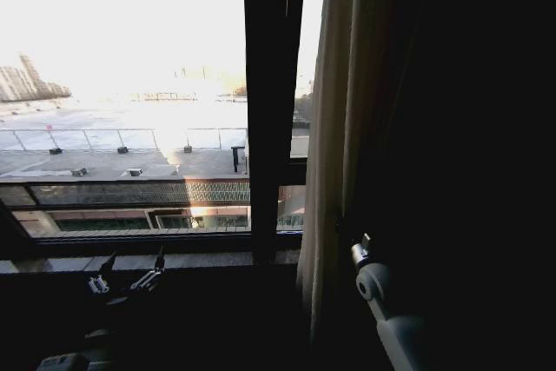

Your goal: Open the curtains by pulling them apart, changing their state from closed to fully open.

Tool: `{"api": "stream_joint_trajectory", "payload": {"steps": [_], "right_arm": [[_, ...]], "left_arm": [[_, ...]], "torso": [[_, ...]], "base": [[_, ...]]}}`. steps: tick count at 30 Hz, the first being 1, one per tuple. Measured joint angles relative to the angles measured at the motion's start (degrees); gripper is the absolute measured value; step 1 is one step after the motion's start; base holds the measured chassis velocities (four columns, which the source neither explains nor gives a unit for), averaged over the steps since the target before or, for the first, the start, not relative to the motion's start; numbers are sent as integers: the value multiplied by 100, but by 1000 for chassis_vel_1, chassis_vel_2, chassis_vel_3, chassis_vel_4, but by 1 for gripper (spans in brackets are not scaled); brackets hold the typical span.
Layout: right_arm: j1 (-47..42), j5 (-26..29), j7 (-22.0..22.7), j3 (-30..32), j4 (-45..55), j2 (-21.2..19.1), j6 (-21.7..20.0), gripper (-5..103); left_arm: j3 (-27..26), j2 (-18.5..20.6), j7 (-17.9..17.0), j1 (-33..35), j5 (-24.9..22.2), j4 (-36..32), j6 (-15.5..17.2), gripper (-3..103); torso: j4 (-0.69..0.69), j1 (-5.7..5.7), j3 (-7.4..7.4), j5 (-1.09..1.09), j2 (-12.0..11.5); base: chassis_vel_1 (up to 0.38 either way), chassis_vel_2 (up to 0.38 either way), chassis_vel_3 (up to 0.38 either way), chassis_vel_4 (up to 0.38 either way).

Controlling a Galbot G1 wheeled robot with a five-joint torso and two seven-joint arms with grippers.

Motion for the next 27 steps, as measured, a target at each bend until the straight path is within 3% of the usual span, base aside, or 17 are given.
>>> {"api": "stream_joint_trajectory", "payload": {"steps": [5,16,24,27], "right_arm": [[232,228,548,353,-302,-34,-263,0],[704,420,1469,1059,-1262,-178,-271,0],[652,434,1598,1126,-1294,-174,-187,0],[390,461,1382,1003,-894,-139,-253,-2]], "left_arm": [[7,-42,0,28,45,0,-42,100],[33,-55,2,22,80,0,-47,100],[30,-27,2,5,73,0,-47,100],[20,-18,2,4,45,0,-47,100]], "torso": [[2,0,0,-3,0],[2,0,-1,-4,0],[0,0,0,-2,0],[0,0,0,0,0]], "base": [[0,0,0,0],[0,0,0,0],[0,0,0,0],[0,0,0,0]]}}
